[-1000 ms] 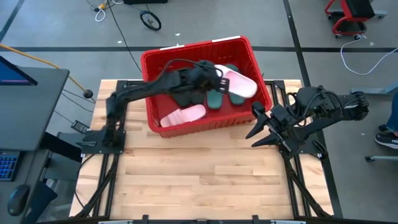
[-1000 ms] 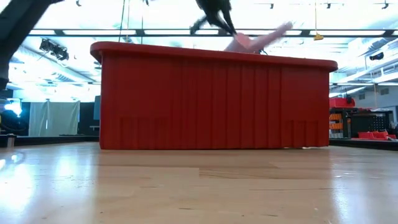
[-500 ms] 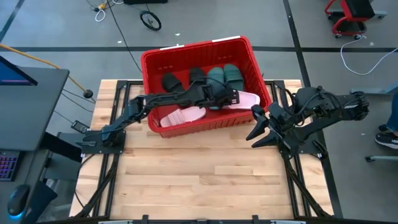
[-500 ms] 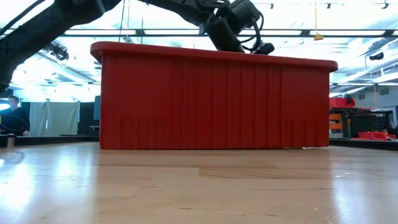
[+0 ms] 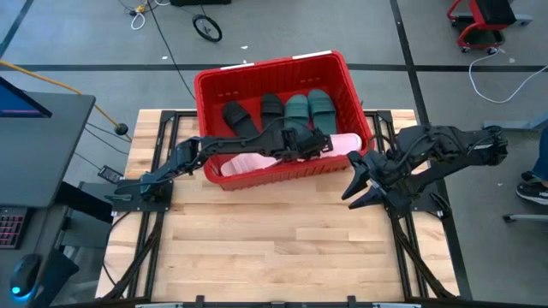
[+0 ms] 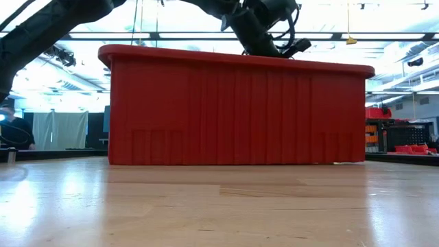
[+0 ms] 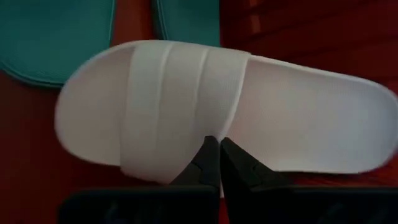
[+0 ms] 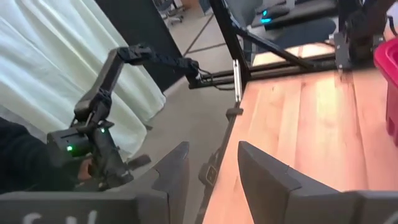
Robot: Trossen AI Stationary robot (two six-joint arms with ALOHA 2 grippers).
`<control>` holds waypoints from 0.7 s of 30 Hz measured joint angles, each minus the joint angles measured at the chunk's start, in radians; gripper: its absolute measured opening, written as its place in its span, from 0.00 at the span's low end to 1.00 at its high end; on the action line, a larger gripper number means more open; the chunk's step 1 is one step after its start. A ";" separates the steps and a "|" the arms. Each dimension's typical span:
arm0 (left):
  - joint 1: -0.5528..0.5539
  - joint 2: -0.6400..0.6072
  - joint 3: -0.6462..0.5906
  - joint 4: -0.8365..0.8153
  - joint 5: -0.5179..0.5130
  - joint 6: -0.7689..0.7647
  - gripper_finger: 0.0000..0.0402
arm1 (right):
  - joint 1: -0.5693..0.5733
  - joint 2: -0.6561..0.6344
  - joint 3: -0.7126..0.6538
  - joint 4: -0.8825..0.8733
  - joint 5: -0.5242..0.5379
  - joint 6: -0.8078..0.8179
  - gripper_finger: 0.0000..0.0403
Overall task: Pick and place slides into bin
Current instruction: Put the pink slide into the red bin
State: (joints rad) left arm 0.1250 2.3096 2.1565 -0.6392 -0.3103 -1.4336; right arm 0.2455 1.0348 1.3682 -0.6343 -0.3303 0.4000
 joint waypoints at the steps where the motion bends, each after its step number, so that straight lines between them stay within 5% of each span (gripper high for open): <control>1: -0.003 0.000 0.000 -0.010 0.000 -0.008 0.01 | 0.000 0.000 0.000 -0.009 -0.001 0.000 0.35; 11: 0.018 0.000 0.001 -0.071 0.007 -0.044 0.04 | 0.000 -0.002 0.000 -0.071 -0.047 -0.026 0.35; 21: 0.071 0.000 0.001 -0.016 0.015 -0.063 0.31 | 0.000 -0.032 0.000 -0.086 -0.046 -0.036 0.35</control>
State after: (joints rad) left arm 0.1962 2.3096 2.1578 -0.6556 -0.2955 -1.4967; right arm 0.2452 1.0027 1.3682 -0.7203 -0.3767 0.3637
